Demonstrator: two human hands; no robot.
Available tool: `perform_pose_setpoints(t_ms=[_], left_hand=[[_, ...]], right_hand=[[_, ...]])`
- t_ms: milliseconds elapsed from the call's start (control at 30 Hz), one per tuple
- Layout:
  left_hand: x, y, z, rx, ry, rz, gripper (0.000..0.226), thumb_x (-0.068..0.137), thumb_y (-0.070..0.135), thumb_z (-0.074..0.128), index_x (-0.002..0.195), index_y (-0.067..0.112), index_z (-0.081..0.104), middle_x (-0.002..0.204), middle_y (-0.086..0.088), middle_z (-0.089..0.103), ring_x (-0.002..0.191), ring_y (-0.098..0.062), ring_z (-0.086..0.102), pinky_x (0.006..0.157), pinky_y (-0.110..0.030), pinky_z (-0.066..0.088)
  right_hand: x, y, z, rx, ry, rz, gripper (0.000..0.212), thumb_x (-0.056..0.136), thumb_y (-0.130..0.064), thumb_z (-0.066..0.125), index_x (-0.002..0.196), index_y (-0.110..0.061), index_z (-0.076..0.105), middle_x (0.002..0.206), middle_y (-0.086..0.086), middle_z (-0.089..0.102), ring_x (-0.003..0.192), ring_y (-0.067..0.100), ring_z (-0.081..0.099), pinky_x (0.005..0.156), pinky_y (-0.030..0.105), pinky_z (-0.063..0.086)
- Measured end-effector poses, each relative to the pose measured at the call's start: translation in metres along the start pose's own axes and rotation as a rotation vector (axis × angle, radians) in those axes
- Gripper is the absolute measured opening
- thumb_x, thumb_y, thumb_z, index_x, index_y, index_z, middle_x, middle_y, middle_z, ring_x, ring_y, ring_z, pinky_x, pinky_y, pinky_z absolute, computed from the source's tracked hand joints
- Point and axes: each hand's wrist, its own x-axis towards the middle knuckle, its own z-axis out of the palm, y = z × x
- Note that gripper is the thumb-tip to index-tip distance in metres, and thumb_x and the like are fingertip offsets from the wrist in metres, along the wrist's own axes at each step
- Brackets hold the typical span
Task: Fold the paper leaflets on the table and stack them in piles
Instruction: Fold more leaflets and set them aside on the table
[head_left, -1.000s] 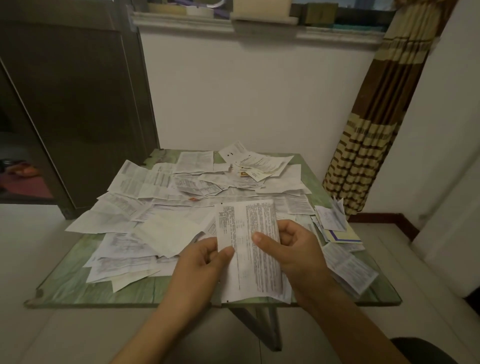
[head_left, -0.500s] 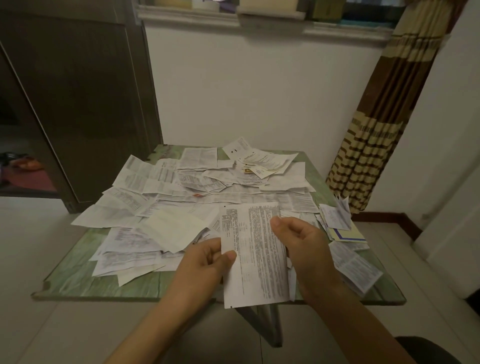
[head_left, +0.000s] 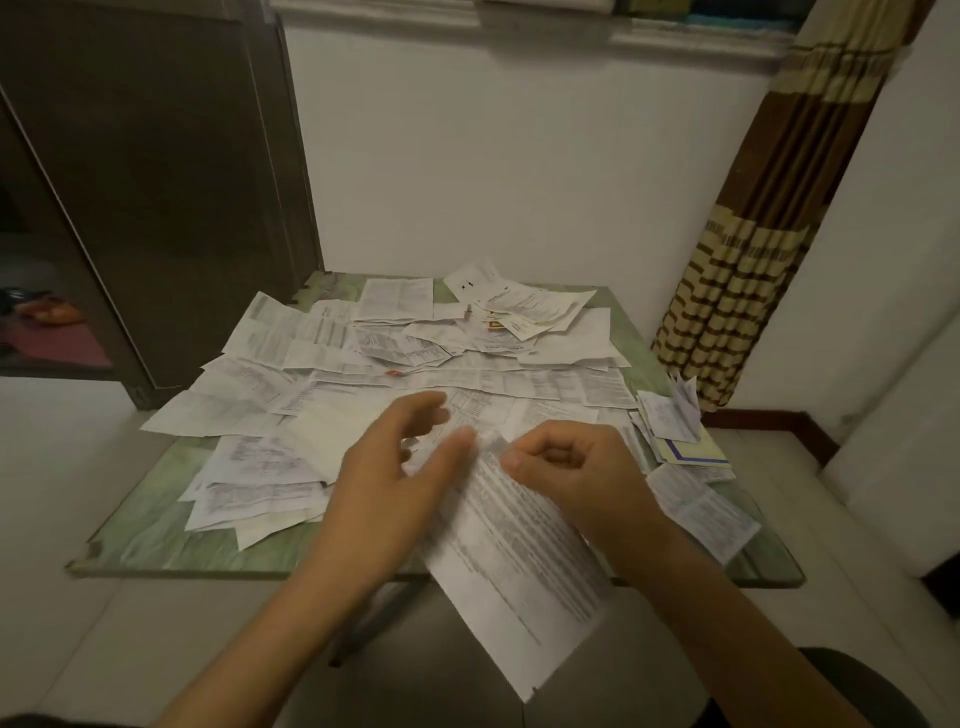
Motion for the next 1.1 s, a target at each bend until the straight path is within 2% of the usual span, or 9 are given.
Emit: perform_pose_setpoints(t_ms=[67, 167, 233, 400, 633, 800, 900, 1000, 1100], left_hand=[[0.009, 0.011, 0.0, 0.062, -0.134, 0.038, 0.006, 0.083, 0.035, 0.061, 0.088, 0.037, 0.063, 0.085, 0.02, 0.065, 0.083, 0.009, 0.057, 0.072, -0.014, 0.045], [0.016, 0.015, 0.002, 0.189, -0.156, 0.106, 0.016, 0.085, 0.026, 0.062, 0.07, 0.034, 0.061, 0.074, 0.013, 0.065, 0.076, 0.004, 0.058, 0.07, -0.011, 0.045], [0.016, 0.014, 0.002, 0.221, -0.115, 0.121, 0.017, 0.084, 0.028, 0.064, 0.069, 0.033, 0.06, 0.071, 0.012, 0.064, 0.074, 0.001, 0.057, 0.069, -0.012, 0.045], [0.013, 0.005, 0.001, 0.139, -0.101, 0.083, 0.018, 0.081, 0.035, 0.064, 0.072, 0.02, 0.066, 0.07, -0.005, 0.067, 0.068, -0.02, 0.06, 0.065, -0.032, 0.05], [0.024, 0.007, -0.017, 0.126, 0.094, 0.105, 0.015, 0.086, 0.026, 0.062, 0.072, 0.021, 0.061, 0.071, 0.003, 0.061, 0.064, -0.009, 0.054, 0.056, -0.013, 0.042], [0.036, 0.001, -0.049, 0.133, 0.196, 0.031, 0.018, 0.088, 0.027, 0.059, 0.07, 0.024, 0.058, 0.077, 0.007, 0.059, 0.07, -0.007, 0.053, 0.062, -0.02, 0.04], [0.033, 0.004, -0.05, 0.212, 0.049, 0.057, 0.02, 0.087, 0.028, 0.06, 0.068, 0.023, 0.058, 0.075, 0.007, 0.06, 0.066, -0.006, 0.055, 0.056, -0.015, 0.039], [0.029, 0.009, -0.03, 0.197, -0.122, 0.096, 0.02, 0.085, 0.031, 0.062, 0.067, 0.023, 0.059, 0.075, 0.005, 0.064, 0.065, -0.013, 0.061, 0.057, -0.02, 0.047], [0.027, 0.014, -0.016, 0.164, -0.166, 0.129, 0.019, 0.083, 0.033, 0.062, 0.07, 0.02, 0.064, 0.074, 0.004, 0.066, 0.063, -0.008, 0.061, 0.061, -0.024, 0.05]], right_hand=[[0.0, -0.003, 0.005, -0.06, -0.053, -0.049, 0.01, 0.084, -0.004, 0.064, 0.077, -0.009, 0.069, 0.071, 0.004, 0.067, 0.067, 0.011, 0.064, 0.065, 0.015, 0.052], [0.001, -0.002, 0.011, -0.066, -0.023, -0.09, 0.018, 0.084, -0.003, 0.064, 0.072, -0.017, 0.067, 0.068, 0.003, 0.066, 0.064, 0.015, 0.064, 0.063, 0.018, 0.053], [0.0, 0.0, 0.012, -0.044, -0.006, -0.086, 0.021, 0.083, -0.004, 0.065, 0.07, -0.02, 0.067, 0.066, 0.001, 0.066, 0.061, 0.014, 0.064, 0.061, 0.02, 0.053], [0.001, 0.001, 0.013, -0.039, 0.016, -0.085, 0.013, 0.083, -0.004, 0.066, 0.073, -0.011, 0.068, 0.068, 0.007, 0.067, 0.064, 0.018, 0.066, 0.062, 0.021, 0.055], [-0.005, 0.004, 0.009, -0.003, -0.019, -0.012, 0.012, 0.085, -0.005, 0.062, 0.076, -0.01, 0.066, 0.073, 0.001, 0.068, 0.064, 0.005, 0.065, 0.062, 0.015, 0.052], [-0.027, 0.028, -0.009, -0.075, -0.043, 0.158, 0.012, 0.086, -0.007, 0.063, 0.074, -0.009, 0.065, 0.065, 0.002, 0.067, 0.054, 0.004, 0.061, 0.057, 0.014, 0.047], [-0.024, 0.02, -0.018, -0.064, 0.031, 0.135, 0.008, 0.085, -0.016, 0.063, 0.088, -0.009, 0.065, 0.077, 0.002, 0.069, 0.064, 0.004, 0.063, 0.061, 0.015, 0.05], [-0.01, -0.002, -0.011, -0.07, -0.187, 0.148, 0.043, 0.073, -0.042, 0.063, 0.112, -0.026, 0.055, 0.096, -0.005, 0.067, 0.084, 0.005, 0.065, 0.07, 0.018, 0.052], [-0.006, -0.012, 0.007, -0.148, -0.343, 0.116, 0.01, 0.086, -0.027, 0.063, 0.095, -0.026, 0.058, 0.085, -0.005, 0.069, 0.072, 0.005, 0.068, 0.06, 0.014, 0.053]])
